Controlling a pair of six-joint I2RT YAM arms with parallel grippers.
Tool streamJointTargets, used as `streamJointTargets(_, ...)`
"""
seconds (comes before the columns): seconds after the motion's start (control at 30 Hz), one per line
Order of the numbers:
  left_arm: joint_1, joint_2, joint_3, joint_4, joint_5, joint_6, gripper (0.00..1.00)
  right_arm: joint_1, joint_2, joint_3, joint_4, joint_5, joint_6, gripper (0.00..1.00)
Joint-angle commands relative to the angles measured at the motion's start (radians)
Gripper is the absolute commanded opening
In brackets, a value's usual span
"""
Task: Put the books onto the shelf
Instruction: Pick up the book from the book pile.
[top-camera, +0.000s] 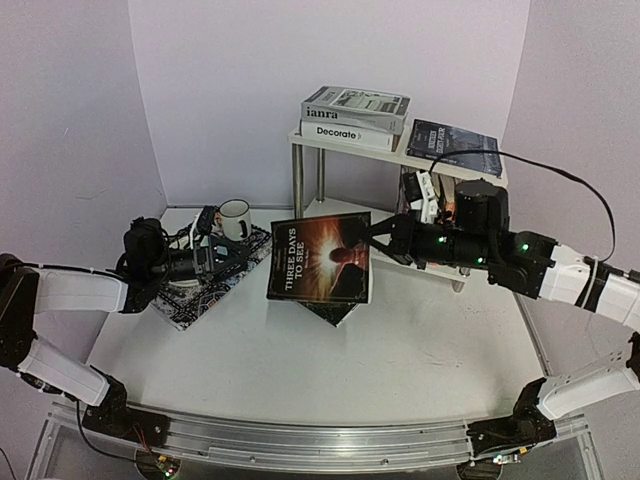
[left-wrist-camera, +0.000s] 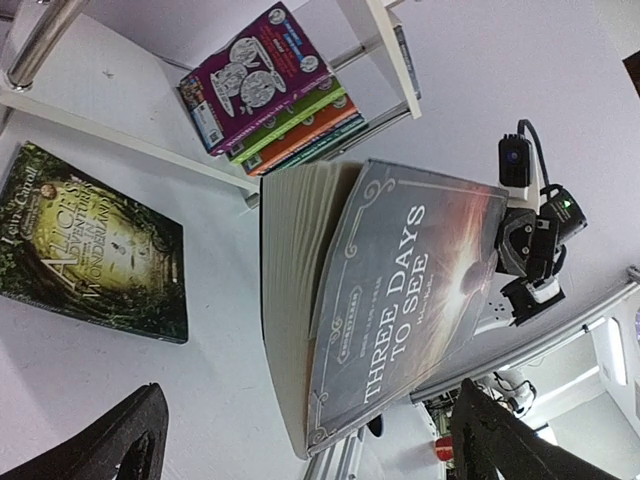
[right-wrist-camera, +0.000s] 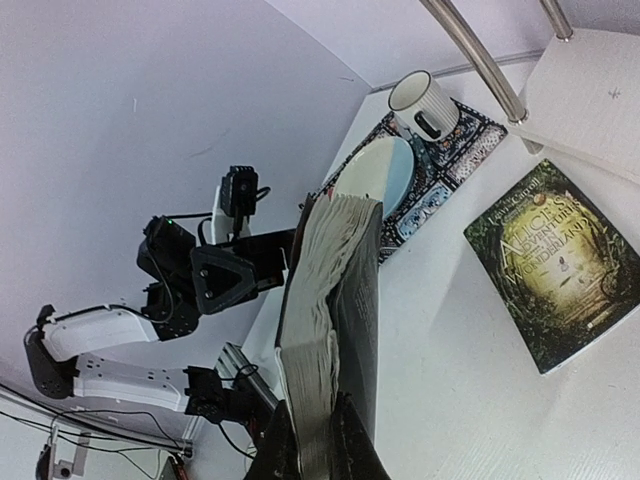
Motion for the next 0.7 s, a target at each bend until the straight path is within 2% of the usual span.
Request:
streamJointTargets(0.0,-0.001,-0.037,0.06,0.09,0.089,-0.066,1.0,0.0,-0.008,0.144,0.015,-0.034,0.059,0.0)
streamJointTargets(0.37,-0.02,-0.046,0.093,0.12,0.143,-0.116,1.0,-0.001,0.043,0.202,0.076,-0.117,0.163,0.0)
streamJointTargets(0.67,-0.068,-0.003,0.127,0.129,0.153,-0.137,1.0,0.0,0.077,0.173,0.177,-0.171,0.246,0.0)
